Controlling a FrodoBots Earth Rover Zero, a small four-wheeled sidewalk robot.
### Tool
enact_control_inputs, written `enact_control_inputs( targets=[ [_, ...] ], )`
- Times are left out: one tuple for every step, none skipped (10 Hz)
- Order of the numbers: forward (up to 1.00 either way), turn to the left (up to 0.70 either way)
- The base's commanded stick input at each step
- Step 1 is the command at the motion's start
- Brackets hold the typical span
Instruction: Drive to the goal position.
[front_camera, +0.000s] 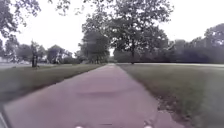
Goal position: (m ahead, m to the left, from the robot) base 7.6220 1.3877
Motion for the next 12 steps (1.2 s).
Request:
enact_control_inputs(
  targets=[
    [0.70, 0.00],
    [0.70, 0.00],
    [0.70, 0.00],
    [0.70, 0.00],
    [0.70, 0.00],
    [0.70, 0.00],
    [0.70, 0.00],
    [0.70, 0.00],
    [0.70, 0.00],
    [0.70, 0.00],
    [0.70, 0.00],
    [0.70, 0.00]
  ],
)
